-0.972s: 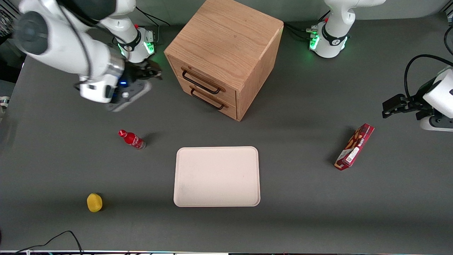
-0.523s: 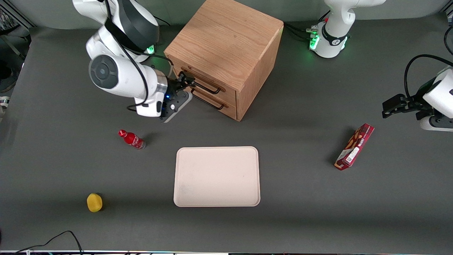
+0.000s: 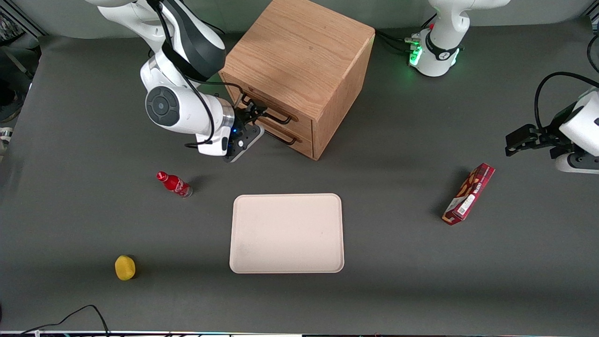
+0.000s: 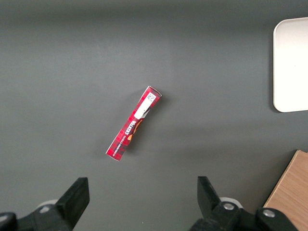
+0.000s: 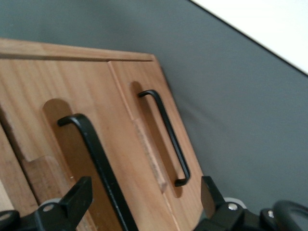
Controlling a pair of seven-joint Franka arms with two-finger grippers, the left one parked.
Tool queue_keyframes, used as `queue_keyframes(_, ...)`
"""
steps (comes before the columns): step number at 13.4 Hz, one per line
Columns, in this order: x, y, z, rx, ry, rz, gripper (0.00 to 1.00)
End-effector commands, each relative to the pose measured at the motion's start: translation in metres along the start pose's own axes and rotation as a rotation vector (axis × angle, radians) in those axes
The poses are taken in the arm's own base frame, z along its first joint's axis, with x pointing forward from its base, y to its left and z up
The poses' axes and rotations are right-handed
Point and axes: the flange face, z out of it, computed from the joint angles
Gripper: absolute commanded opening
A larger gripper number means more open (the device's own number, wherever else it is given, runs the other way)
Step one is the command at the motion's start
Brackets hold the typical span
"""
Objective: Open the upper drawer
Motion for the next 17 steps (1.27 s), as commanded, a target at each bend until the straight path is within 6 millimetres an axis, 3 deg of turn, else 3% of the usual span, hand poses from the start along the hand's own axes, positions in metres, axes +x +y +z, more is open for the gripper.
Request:
queue_keyframes(1,-0.023,0.001,0.002,0.03,0.031,-0.019,1.0)
queue_keyframes(17,-0.02,0.013,0.022,0.02,0.062,-0.006,1.0)
